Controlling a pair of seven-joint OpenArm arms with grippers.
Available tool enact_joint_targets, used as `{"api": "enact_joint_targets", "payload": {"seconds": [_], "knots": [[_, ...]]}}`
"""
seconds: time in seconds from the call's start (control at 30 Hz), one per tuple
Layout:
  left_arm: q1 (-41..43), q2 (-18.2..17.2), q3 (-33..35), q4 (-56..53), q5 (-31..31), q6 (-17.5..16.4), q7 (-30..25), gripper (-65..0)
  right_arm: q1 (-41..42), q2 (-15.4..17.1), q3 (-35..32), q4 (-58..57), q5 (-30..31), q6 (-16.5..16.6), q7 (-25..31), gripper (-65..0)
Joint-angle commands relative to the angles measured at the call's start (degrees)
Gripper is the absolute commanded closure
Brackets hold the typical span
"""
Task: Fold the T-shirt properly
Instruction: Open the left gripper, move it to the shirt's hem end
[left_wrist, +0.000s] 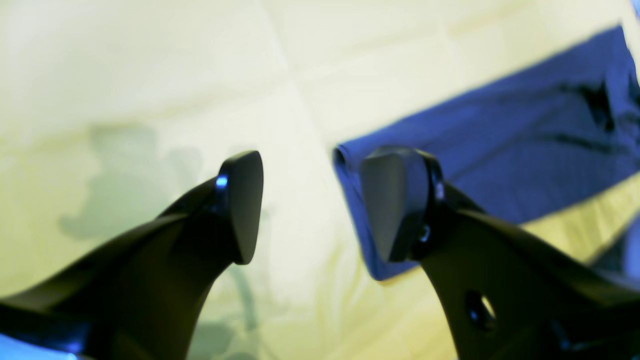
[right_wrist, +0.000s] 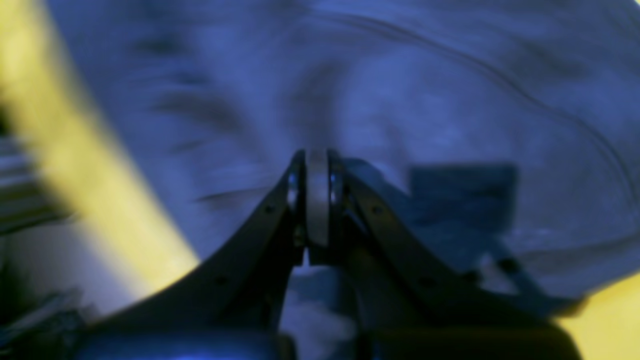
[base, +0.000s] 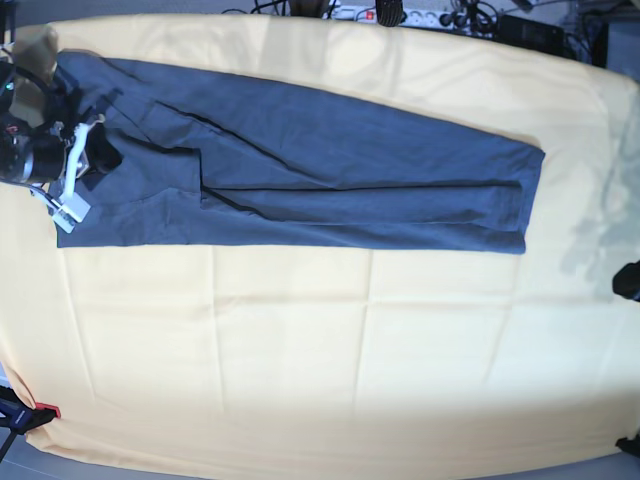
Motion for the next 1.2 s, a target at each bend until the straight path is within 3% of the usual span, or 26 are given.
{"api": "enact_joint_targets", "payload": {"seconds": [0.0, 0.07, 0.13, 0.3, 0.57, 0.67, 0.9, 1.17], "knots": [[-0.5, -1.5, -1.8, -0.2, -0.1, 1.0, -1.3, -37.3, 0.8, 0.2, 0.7, 0.6, -3.1, 0.1, 2.9, 0.0], [1.0, -1.1, -3.6, -1.4, 0.2, 1.6, -1.5, -37.3, 0.6, -2.4, 0.7, 0.6, -10.7, -3.0, 5.9, 0.0], [2.8, -0.6, -4.2, -2.7, 0.1, 1.8, -1.6, -37.3, -0.2, -4.4, 0.7, 0.6, -14.3, -5.2, 7.2, 0.0], [6.5, 2.2, -4.2, -4.6, 0.2, 1.8, -1.5, -37.3, -3.6, -7.4, 0.7, 0.6, -18.1, -5.4, 7.9, 0.0], [11.6, 8.8, -4.2, -4.9, 3.0, 3.1, -1.6, -37.3, -5.9, -7.9, 0.7, 0.6, -18.2, -5.5, 7.2, 0.0], [13.6, 9.8, -4.2, -4.9, 5.6, 3.5, -2.6, -37.3, -5.7, -7.9, 0.7, 0.7, -18.2, -5.5, 6.9, 0.0], [16.8, 11.4, -4.0, -4.9, 2.6, 4.3, -2.4, -37.3, -5.7, -7.9, 0.7, 0.7, -18.2, -5.5, 7.0, 0.0], [16.8, 17.6, -3.9, -4.9, 2.7, 3.7, -2.4, -37.3, -5.7, -7.9, 0.7, 0.7, -18.0, -5.5, 7.3, 0.0]]}}
